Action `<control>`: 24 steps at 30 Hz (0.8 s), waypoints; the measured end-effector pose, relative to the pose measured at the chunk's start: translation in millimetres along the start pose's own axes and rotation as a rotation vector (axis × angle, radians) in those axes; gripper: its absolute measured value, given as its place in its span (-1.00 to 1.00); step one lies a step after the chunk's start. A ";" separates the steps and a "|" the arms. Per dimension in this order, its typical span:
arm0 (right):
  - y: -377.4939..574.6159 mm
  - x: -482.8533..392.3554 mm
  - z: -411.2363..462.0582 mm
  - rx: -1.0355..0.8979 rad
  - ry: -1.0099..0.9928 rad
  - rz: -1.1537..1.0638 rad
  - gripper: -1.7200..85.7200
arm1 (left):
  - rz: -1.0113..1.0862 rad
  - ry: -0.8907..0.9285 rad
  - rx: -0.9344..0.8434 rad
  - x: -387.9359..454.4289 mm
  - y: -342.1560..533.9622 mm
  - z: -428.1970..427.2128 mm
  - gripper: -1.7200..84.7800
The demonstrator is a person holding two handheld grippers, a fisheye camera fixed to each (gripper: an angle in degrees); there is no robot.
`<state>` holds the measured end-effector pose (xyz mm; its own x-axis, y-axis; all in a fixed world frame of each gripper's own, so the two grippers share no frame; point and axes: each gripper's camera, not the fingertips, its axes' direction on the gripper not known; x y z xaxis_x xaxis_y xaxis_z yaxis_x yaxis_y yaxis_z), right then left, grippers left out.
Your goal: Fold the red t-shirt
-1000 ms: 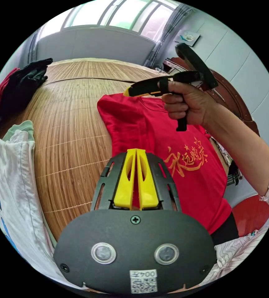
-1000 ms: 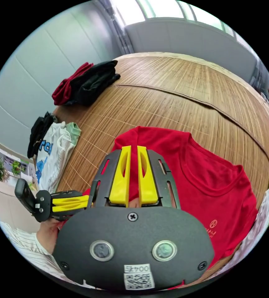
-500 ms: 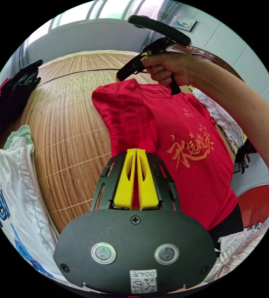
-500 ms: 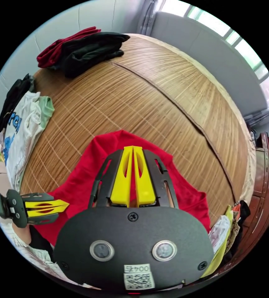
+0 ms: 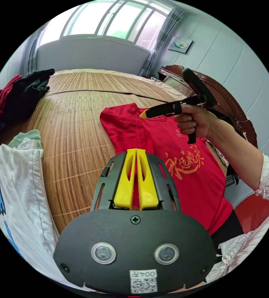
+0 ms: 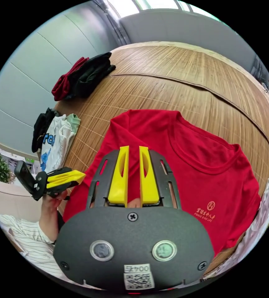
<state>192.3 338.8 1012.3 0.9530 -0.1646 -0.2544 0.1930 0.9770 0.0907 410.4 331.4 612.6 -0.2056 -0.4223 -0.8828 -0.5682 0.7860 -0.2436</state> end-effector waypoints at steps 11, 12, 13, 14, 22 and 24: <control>6.8 -14.0 20.7 0.002 0.021 0.091 -0.80 | 0.114 -0.169 -0.183 26.6 -12.0 34.1 -0.96; 8.2 -17.2 20.6 0.012 0.025 0.082 -0.83 | 0.094 -0.147 -0.169 20.0 -12.0 30.7 -0.96; 13.2 -25.6 17.6 0.054 0.043 0.053 -0.89 | 0.084 -0.134 -0.162 16.4 -11.9 28.8 -0.96; 18.5 -35.7 13.3 0.089 0.070 0.033 -0.93 | 0.058 -0.101 -0.147 8.1 -11.4 24.8 -0.96; 88.5 -164.7 -17.6 0.309 0.264 -0.376 -0.95 | -0.297 0.312 0.086 -78.5 9.7 1.6 -0.96; 98.8 -191.1 -5.9 0.257 0.260 -0.466 -0.92 | -0.368 0.337 0.142 -95.4 18.0 -2.5 -0.96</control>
<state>27.9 467.5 1064.3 0.6716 -0.4984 -0.5483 0.6590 0.7400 0.1345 417.8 384.6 693.4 -0.2710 -0.7859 -0.5558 -0.5426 0.6016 -0.5862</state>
